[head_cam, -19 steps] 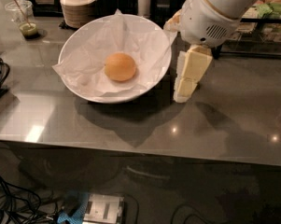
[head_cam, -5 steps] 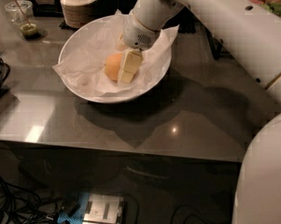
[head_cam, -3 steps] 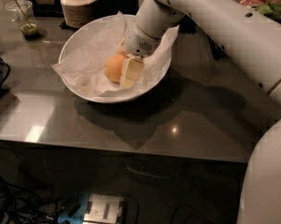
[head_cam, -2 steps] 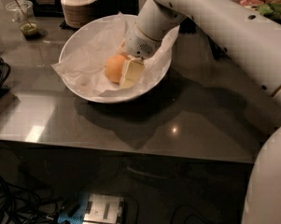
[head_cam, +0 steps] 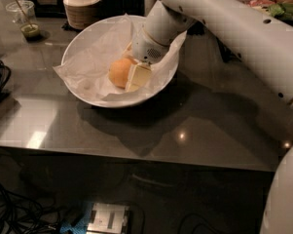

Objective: Pick orange from white bowl

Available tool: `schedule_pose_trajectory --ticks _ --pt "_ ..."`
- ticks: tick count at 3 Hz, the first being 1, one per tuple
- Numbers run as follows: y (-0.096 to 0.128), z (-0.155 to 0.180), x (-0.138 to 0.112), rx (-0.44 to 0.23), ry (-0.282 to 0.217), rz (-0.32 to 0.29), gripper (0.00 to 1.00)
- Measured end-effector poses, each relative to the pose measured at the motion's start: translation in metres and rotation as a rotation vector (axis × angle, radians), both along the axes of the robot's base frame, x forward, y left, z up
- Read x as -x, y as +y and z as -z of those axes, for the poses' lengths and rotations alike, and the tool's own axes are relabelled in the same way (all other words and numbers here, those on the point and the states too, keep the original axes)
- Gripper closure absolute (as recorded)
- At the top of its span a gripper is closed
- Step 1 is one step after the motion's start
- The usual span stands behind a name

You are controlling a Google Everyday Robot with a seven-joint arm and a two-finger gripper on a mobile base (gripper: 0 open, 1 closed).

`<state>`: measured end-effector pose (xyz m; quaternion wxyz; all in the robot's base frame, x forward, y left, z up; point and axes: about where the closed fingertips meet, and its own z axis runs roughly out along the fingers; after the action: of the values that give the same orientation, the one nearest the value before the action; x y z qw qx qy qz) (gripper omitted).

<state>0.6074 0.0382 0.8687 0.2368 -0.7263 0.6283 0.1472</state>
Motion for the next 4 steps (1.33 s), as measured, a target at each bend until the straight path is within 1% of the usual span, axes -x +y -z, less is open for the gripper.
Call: schedule_pose_trajectory --ticks 1,2,3,4 --pt "0.0 0.0 0.001 -0.002 -0.028 0.001 0.06" --pt "0.0 0.0 0.001 -0.002 -0.028 0.001 0.08" --pt "0.017 0.012 -0.02 -0.02 -0.028 -0.025 0.31" --pt "0.029 0.018 -0.035 -0.032 -0.023 -0.038 0.42"
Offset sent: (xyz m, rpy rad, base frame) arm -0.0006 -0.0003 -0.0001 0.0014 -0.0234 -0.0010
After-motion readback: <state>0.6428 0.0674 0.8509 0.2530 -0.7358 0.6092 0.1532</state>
